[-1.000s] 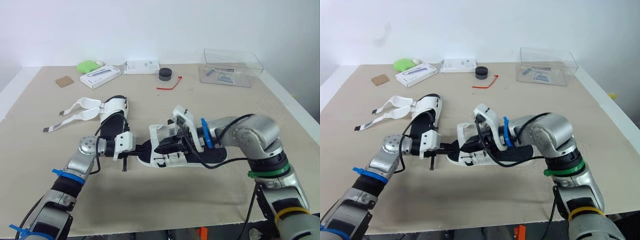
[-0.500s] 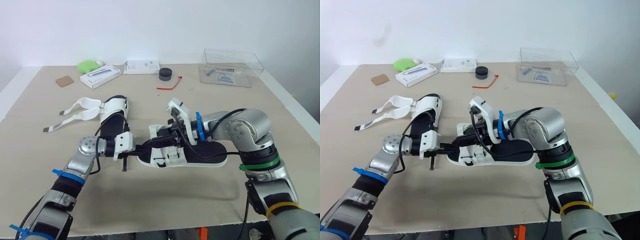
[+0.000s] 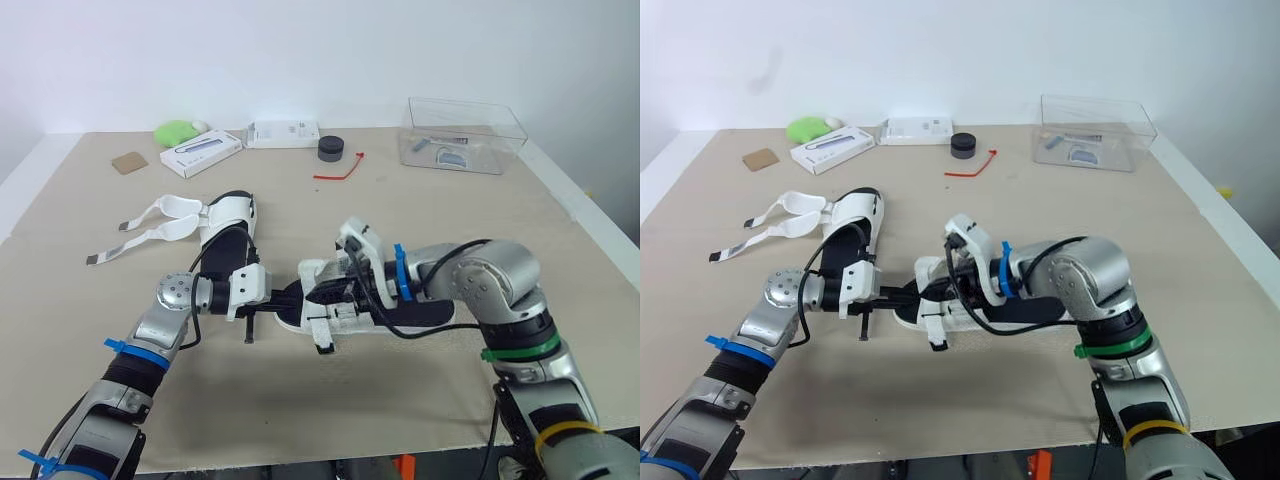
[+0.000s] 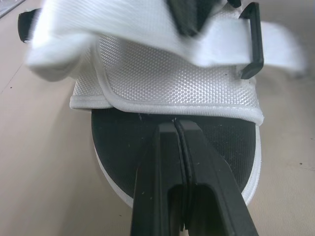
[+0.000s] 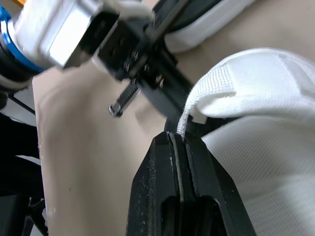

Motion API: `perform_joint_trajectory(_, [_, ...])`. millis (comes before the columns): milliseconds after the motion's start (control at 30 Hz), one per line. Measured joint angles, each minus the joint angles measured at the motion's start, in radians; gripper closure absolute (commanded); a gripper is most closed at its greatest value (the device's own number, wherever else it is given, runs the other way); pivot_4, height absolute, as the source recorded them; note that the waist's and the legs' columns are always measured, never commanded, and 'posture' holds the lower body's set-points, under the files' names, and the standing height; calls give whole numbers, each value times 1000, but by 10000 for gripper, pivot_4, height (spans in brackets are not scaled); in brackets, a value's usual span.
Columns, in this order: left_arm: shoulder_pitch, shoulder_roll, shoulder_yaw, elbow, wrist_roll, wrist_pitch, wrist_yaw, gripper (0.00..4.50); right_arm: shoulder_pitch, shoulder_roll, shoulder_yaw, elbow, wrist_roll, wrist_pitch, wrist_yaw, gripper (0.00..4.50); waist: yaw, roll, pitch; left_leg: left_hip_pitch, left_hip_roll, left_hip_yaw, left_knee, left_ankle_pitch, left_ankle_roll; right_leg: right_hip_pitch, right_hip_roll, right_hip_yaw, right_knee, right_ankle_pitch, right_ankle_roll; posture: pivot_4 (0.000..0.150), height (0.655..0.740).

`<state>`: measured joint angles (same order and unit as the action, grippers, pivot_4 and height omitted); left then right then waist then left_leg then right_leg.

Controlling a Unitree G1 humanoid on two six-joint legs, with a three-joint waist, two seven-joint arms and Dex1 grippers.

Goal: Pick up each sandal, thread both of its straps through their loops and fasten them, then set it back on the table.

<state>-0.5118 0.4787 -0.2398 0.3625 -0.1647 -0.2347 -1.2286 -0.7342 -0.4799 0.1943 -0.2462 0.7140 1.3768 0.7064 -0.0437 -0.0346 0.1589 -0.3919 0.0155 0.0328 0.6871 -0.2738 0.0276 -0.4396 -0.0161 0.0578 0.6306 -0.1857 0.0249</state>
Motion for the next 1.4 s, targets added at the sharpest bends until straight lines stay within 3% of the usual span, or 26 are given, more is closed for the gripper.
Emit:
perform_joint_trajectory(267, [1,-1,-2,0,0,-5,-1,45000,71,-31,-1,-124,0,-19,-15,44738,0,1,0,0,0,-1,0,0,0,1,0,-1,0,-1,0,1500,7400])
perform_joint_trajectory(300, [0,-1,-3,0,0,-5,0,45000,71,-38,3,-129,0,-25,-12,38228,0,1,0,0,0,-1,0,0,0,1,0,-1,0,-1,0,1500,7400])
perform_joint_trajectory(567, [-1,-1,-6,1,0,-4,-1,45000,47,-185,18,-138,15,-145,149,2354,0,1,0,0,-1,-2,0,0,0,1,-1,-1,0,-1,1,1500,7400])
perform_joint_trajectory(600, [-1,-1,-6,0,0,-4,0,45000,41,-199,0,-134,32,-144,169,675,1,1,0,0,-1,-2,0,0,0,1,-1,-1,0,-1,1,1500,7400])
perform_joint_trajectory(733, [1,1,-6,-6,0,-4,-4,45000,28,-265,-141,-135,183,-87,255,675,1,1,0,0,-1,-3,-1,0,0,1,0,-1,-1,-2,0,1500,7400])
perform_joint_trajectory(867, [3,3,-5,-10,0,-3,-5,45000,157,-216,-198,-217,348,-2,209,675,2,0,-1,0,-1,-5,-1,0,0,2,1,-2,0,-3,0,1500,7400])
perform_joint_trajectory(1067, [4,5,1,-8,-4,4,-19,45000,368,-128,-113,-272,220,-58,-7,675,-1,0,-2,1,-1,-2,-1,0,0,1,0,-1,0,-2,0,1500,7400])
perform_joint_trajectory(1333, [3,7,8,-11,-4,17,-24,45000,377,-88,-113,-258,183,-85,-85,675,-1,1,-2,1,-1,-2,0,0,-1,2,1,0,0,-1,1,1500,7400])
perform_joint_trajectory(1400, [4,9,11,-11,-4,19,-24,45000,374,-70,-115,-246,185,-86,-99,5882,-1,1,-2,1,0,-3,0,0,-1,2,1,0,0,-1,1,1500,7400])
